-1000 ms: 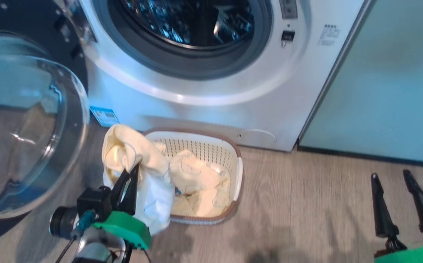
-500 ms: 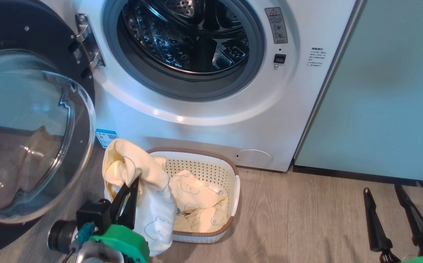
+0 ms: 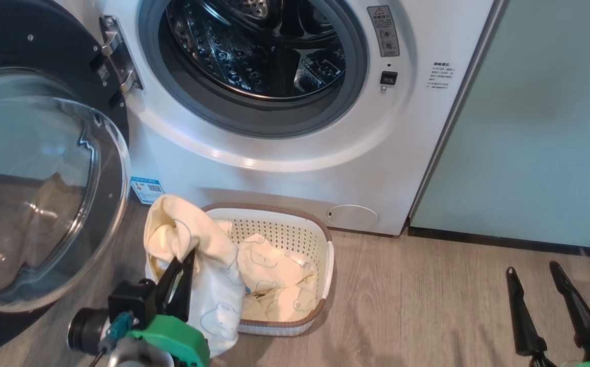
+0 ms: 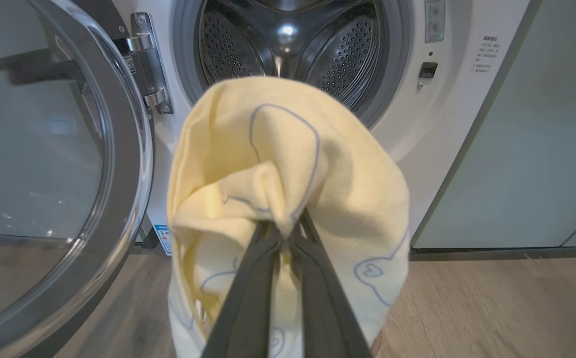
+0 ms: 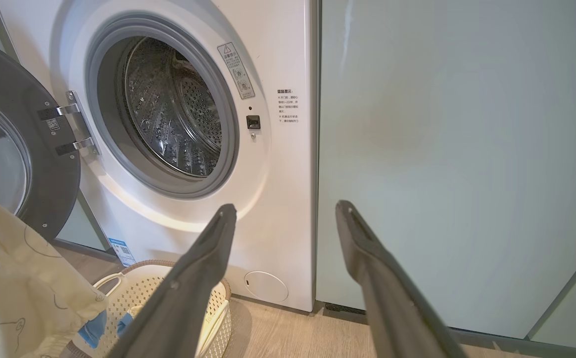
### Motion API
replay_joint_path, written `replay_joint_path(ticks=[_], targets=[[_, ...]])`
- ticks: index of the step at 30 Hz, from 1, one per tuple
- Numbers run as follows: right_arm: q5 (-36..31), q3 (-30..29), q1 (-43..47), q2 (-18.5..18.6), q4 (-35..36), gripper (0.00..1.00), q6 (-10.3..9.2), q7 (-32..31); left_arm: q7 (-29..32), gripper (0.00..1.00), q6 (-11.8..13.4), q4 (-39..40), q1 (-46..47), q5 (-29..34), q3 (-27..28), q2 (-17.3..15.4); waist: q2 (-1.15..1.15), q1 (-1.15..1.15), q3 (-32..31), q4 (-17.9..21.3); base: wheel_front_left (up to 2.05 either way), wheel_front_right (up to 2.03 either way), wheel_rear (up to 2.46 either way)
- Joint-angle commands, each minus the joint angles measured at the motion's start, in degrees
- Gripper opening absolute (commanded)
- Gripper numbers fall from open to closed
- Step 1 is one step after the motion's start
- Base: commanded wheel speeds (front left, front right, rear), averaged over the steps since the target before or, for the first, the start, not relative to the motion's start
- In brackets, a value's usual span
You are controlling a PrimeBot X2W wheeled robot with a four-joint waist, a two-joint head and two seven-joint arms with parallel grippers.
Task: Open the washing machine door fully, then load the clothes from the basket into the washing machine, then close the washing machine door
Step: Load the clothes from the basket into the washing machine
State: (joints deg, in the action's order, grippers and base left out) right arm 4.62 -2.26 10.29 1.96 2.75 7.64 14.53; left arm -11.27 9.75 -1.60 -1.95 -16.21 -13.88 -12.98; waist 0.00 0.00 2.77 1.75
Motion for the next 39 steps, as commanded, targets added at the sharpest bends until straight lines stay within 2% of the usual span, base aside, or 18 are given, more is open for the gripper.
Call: replay_joint_path(ticks=[1,11,17,27,39], targets=[[0.3,1.0,-1.6,0.9,2.2,1.00,-0.15,0.1,-0.1,0.00,0.1,2.2,2.8,-0.1,1.8,-1.1,0.00,0.00,0.2,0.0,0.00,0.00,0.00],[0.5,1.3,-2.4,0.9,2.3,1.00,-0.15,0.2,-0.1,0.00,-0.2,0.1,5.6,-0.3,0.9,-0.7,0.00,0.00,2.4,0.5,0.00,0.00,0.00],[1.3,1.6,-4.1,0.9,2.5,1.00,-0.15,0.3,0.3,0.00,-1.2,-3.6,11.4,-0.6,0.6,-0.6,0.00,0.00,7.0,2.8,0.00,0.00,0.00],[3.1,1.4,-7.9,0.9,3.2,1.00,-0.15,0.4,1.1,0.00,-3.6,-11.9,25.8,-1.7,1.5,-1.2,0.00,0.00,17.4,6.9,0.00,0.00,0.00],[6.5,1.8,-12.4,0.9,3.4,1.00,-0.15,0.5,5.0,0.00,-6.1,-23.5,46.6,-2.9,3.9,-4.9,0.00,0.00,28.0,11.3,0.00,0.00,0.00]])
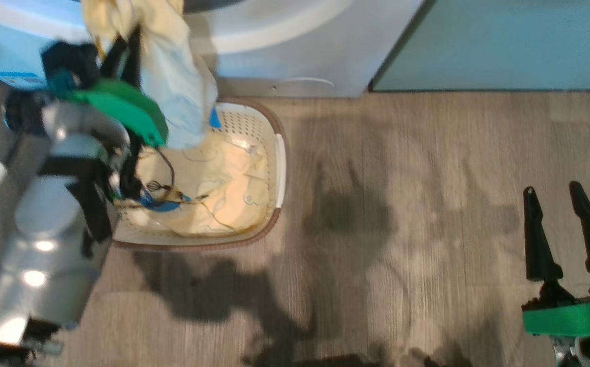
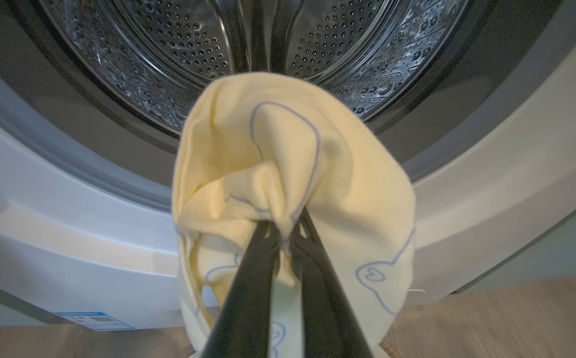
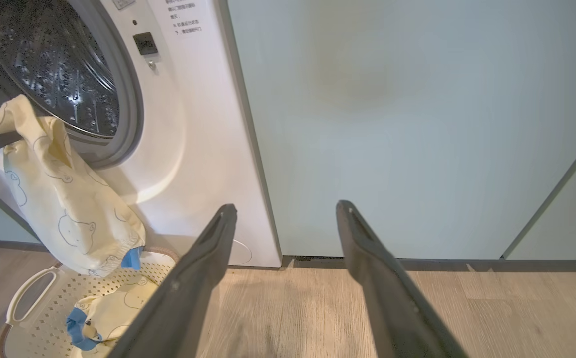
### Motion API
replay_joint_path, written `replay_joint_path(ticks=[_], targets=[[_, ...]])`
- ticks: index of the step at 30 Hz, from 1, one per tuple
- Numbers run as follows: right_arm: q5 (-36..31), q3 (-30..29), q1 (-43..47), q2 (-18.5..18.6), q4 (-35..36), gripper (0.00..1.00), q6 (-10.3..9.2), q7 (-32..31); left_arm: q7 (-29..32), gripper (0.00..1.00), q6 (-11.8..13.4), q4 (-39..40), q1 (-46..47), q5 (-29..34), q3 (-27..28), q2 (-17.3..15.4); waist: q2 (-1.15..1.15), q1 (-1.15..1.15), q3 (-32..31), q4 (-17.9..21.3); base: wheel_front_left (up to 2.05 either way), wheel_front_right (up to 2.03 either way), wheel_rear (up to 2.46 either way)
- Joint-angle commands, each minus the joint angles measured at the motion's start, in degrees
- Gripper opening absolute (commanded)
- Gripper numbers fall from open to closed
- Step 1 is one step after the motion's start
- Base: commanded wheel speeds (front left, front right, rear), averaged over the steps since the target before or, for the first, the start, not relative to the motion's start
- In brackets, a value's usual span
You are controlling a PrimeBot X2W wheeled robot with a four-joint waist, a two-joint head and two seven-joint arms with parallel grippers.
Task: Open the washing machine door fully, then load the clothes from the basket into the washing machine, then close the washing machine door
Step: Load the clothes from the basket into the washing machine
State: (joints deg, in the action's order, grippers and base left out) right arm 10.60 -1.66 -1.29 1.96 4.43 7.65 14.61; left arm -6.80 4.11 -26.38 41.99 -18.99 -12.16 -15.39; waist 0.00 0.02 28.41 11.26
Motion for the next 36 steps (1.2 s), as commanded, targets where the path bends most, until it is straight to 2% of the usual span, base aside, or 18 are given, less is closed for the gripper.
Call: replay_joint_path(ticks=[1,9,23,29,36], targets=[[0.7,1.4,-1.1,0.9,1.8,1.00,-0.16,0.4,1.4,0.00,-0.8,0.7,4.4,-0.5,2.4,-2.9,0.00,-0.02,2.9,2.1,0.00,0.00,0.00],[3.4,3.1,-3.1,0.9,1.4,1.00,-0.16,0.4,12.7,0.00,-4.3,-2.8,18.2,-2.5,2.8,-7.2,0.00,-0.02,6.9,4.5,0.00,0.00,0.00],[8.1,6.9,-5.8,0.9,0.1,1.00,-0.16,0.4,29.1,0.00,-7.2,-5.5,36.4,-1.8,2.0,-16.4,0.00,-0.02,13.5,10.6,0.00,0.00,0.00],[10.1,8.6,-7.0,0.9,0.1,1.00,-0.16,0.4,31.9,0.00,-7.6,-5.6,42.1,-0.7,1.5,-19.2,0.00,-0.02,17.2,13.6,0.00,0.00,0.00],[11.9,10.3,-8.0,0.9,-0.2,1.00,-0.16,0.4,30.0,0.00,-8.3,-5.5,47.6,1.5,-0.4,-20.2,0.00,-0.02,20.0,16.4,0.00,0.00,0.00]])
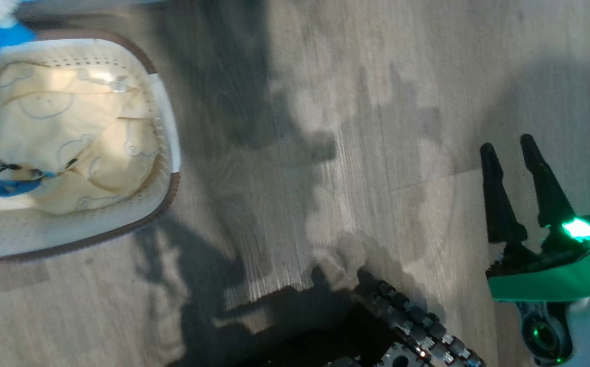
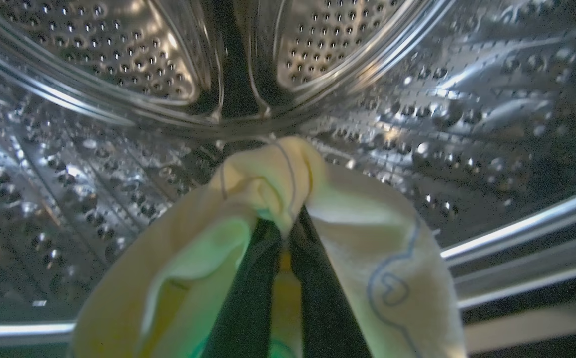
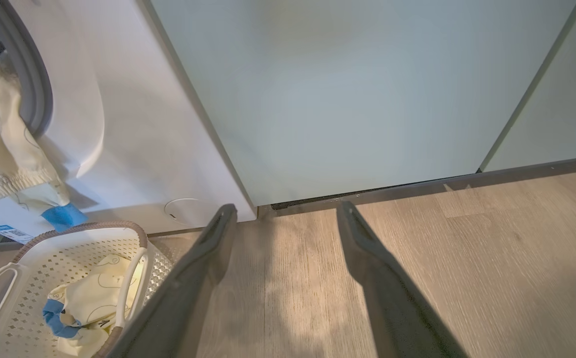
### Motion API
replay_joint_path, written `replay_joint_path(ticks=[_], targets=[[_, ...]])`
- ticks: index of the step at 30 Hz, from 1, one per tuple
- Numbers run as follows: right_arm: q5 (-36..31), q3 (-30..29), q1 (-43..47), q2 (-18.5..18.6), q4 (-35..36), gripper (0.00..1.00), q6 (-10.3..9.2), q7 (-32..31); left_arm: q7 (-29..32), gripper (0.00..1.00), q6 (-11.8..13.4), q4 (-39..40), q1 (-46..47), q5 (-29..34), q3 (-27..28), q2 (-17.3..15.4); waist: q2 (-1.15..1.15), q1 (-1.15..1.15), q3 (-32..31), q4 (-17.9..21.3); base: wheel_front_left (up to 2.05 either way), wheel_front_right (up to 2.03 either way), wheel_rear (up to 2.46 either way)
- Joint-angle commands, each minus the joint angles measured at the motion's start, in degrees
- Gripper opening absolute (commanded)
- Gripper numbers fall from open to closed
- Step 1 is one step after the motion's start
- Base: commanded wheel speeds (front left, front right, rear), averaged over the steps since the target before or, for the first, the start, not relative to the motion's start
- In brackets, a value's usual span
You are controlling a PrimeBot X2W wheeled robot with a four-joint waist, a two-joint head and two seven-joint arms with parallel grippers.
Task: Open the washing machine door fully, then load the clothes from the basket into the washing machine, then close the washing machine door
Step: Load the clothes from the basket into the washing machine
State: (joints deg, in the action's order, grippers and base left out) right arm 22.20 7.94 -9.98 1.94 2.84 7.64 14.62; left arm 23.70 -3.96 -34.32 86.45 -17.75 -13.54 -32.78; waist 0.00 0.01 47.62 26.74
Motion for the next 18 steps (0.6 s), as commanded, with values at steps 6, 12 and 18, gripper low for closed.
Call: replay_joint_path(ticks=[6,12,18], targets=[[2.5,3.0,-0.2,0.9,0.8,1.00,-0.15,0.4,-8.6,0.00,-0.2,1.5,8.4,3.1,0.3,-4.4,0.00,-0.01,2.2,4.3,0.00,0.00,0.00],[3.4,2.3,1.1,0.9,0.8,1.00,-0.15,0.4,-20.1,0.00,1.1,-0.7,13.6,5.5,-0.8,-2.5,0.00,-0.01,2.8,4.5,0.00,0.00,0.00],[3.8,2.0,1.6,0.9,1.3,1.00,-0.15,0.4,-31.0,0.00,3.6,-4.5,20.1,11.1,-4.1,-1.8,0.00,-0.01,4.0,4.1,0.00,0.00,0.00]])
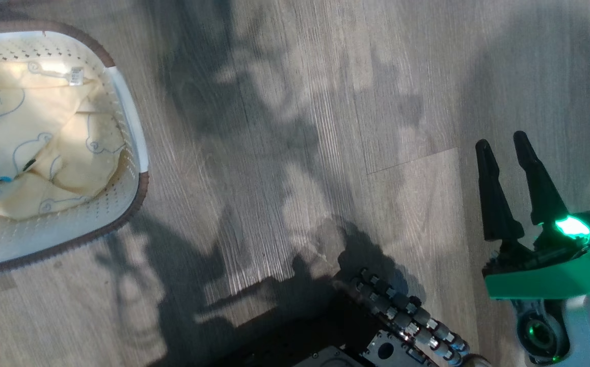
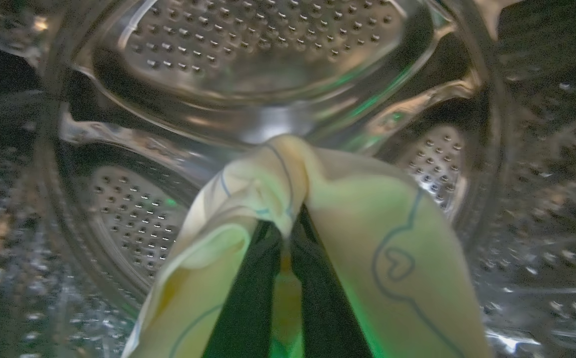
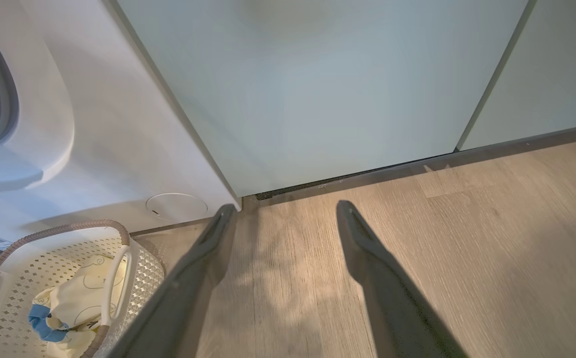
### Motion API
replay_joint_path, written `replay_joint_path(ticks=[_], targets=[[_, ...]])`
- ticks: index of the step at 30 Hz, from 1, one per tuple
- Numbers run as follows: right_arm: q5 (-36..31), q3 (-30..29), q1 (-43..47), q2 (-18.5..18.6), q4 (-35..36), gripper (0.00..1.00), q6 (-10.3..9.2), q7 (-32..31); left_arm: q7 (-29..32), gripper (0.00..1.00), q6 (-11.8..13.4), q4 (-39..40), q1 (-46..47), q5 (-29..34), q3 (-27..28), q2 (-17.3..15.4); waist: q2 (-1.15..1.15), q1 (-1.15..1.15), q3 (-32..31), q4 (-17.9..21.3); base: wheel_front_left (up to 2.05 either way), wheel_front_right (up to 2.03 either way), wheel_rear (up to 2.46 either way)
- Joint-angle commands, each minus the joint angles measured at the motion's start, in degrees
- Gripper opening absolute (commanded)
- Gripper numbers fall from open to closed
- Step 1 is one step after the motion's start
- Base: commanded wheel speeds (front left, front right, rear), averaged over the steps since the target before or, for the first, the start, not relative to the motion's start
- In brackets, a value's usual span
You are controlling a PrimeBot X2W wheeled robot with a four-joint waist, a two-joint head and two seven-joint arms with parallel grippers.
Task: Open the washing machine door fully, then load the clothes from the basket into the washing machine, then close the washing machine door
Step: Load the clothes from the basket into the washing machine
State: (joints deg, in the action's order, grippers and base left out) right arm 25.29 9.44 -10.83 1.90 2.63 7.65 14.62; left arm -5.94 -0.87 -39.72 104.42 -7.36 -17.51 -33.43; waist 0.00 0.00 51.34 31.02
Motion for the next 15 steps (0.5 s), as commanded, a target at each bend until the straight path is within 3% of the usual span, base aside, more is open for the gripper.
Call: replay_joint_path(ticks=[1,7,15], targets=[[0.7,0.5,2.5,1.0,1.5,1.00,-0.16,0.4,-1.4,0.00,0.5,0.9,2.2,0.8,-0.1,-1.2,0.00,0.00,0.3,-0.1,0.00,0.00,0.00],[1.4,1.3,1.7,1.0,1.4,1.00,-0.16,0.4,-1.3,0.00,-1.6,-6.7,1.2,-1.7,-0.2,0.3,0.00,0.00,1.1,-0.8,0.00,0.00,0.00],[1.3,1.2,0.6,1.0,1.3,1.00,-0.16,0.4,6.5,0.00,-1.1,-12.5,-0.3,-3.3,-0.8,1.5,0.00,0.00,1.1,-1.6,0.00,0.00,0.00]])
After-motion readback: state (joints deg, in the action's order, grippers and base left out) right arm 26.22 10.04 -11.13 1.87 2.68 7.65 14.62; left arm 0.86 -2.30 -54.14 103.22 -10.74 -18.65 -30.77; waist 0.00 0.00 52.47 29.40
